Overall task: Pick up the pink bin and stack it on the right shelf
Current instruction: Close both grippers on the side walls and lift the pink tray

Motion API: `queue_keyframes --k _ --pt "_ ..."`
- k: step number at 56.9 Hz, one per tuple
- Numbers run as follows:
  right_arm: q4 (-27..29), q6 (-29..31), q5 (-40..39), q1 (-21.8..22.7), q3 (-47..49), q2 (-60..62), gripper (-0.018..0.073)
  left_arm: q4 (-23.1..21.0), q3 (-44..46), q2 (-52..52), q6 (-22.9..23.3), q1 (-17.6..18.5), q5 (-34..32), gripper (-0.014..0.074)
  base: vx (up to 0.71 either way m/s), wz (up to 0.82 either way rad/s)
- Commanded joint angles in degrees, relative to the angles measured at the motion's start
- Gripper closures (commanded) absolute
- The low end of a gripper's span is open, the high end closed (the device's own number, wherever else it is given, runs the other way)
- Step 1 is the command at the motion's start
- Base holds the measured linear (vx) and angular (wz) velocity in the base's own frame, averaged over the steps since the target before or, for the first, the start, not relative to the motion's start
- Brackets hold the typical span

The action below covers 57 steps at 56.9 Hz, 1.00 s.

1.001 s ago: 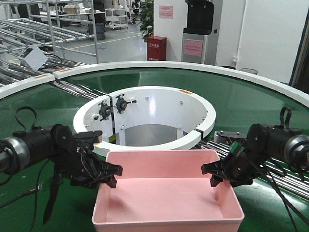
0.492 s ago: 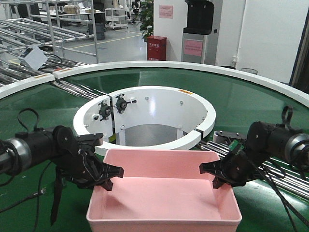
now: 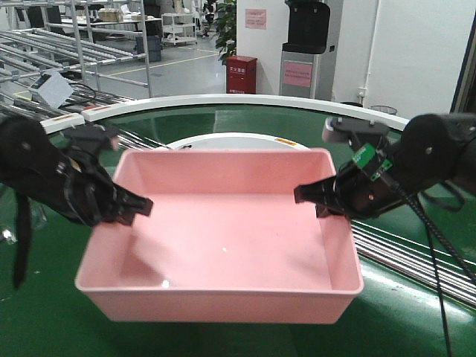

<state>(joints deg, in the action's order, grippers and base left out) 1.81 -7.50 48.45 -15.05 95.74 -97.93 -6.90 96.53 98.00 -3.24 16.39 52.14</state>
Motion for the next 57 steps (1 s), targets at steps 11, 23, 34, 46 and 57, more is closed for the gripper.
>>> queue_keyframes --k 11,23,34,46,57 --pt "-2.2 -0.8 -3.5 -1.4 -0.5 14.2 0.0568 5.5 -7.4 -18.5 2.9 0.3 -6.8 0.0601 0.0 0.0" --pt "-1.3 -1.4 -10.5 -1.5 -13.1 22.4 0.0568 5.1 -24.2 -28.8 6.4 0.3 -15.4 0.0601 0.0 0.0" --pt "-1.3 -0.8 -13.1 -1.5 -18.8 25.8 0.0568 5.1 -29.1 -33.2 6.8 0.3 -18.6 0.0598 0.0 0.0" --pt "-1.3 -0.8 -12.1 -1.5 -18.9 25.8 0.0568 5.2 -29.1 -33.5 6.7 0.3 -18.7 0.0598 0.0 0.0" --pt "-1.3 -0.8 -11.6 -1.5 -18.9 25.8 0.0568 5.2 -29.1 -33.5 6.7 0.3 -18.5 0.0598 0.0 0.0"
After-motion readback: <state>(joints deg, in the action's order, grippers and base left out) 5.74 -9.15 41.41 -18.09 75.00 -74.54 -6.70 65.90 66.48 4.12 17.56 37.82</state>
